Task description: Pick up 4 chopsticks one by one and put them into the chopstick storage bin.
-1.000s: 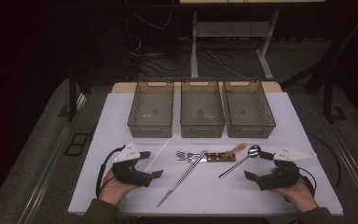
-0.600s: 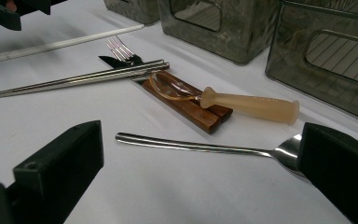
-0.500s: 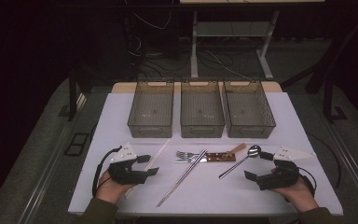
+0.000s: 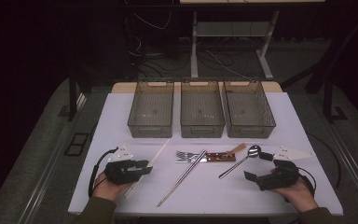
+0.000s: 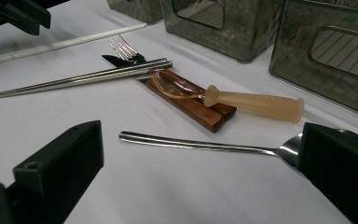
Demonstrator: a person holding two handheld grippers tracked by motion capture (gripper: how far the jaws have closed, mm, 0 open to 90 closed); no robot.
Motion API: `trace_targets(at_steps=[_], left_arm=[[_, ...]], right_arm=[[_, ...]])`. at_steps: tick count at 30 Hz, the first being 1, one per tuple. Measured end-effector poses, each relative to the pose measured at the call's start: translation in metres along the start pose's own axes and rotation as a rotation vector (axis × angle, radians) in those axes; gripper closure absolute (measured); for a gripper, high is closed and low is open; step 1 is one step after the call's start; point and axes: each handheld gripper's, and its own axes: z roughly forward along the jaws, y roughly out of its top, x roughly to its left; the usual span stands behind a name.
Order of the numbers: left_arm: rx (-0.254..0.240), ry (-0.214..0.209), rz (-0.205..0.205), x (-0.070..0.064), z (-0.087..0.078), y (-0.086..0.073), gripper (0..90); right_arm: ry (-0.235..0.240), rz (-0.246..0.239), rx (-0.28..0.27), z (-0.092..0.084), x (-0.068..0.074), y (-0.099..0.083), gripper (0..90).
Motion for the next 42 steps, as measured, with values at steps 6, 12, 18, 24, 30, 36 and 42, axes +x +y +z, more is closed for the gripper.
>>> trace_targets(at_steps=[6, 12, 18, 24, 30, 36, 42], left_arm=[[0.014, 0.004, -0.006, 0.004, -0.002, -0.003, 75.4], [0.033, 0.023, -0.029, 0.008, -0.002, -0.005, 79.6], [0.051, 0.035, -0.038, 0.009, 0.001, -0.007, 80.6], [0.078, 0.055, -0.045, 0.011, 0.010, -0.004, 78.5], [0.075, 0.099, -0.053, 0.016, 0.019, 0.007, 73.5], [0.082, 0.102, -0.048, 0.015, 0.026, 0.011, 71.4], [0.115, 0.111, -0.038, 0.014, 0.033, 0.011, 71.3]], right_arm=[[0.000, 0.003, 0.002, 0.000, 0.000, 0.000, 1.0], [0.000, 0.004, 0.003, 0.000, 0.000, 0.000, 1.0], [0.000, 0.005, 0.003, 0.000, 0.000, 0.000, 1.0], [-0.002, 0.004, 0.004, 0.001, -0.001, -0.001, 1.0], [-0.004, 0.005, 0.005, 0.001, -0.001, 0.000, 1.0], [-0.004, 0.004, 0.010, 0.002, -0.001, 0.000, 1.0], [-0.005, 0.005, 0.007, 0.001, -0.001, 0.000, 1.0]])
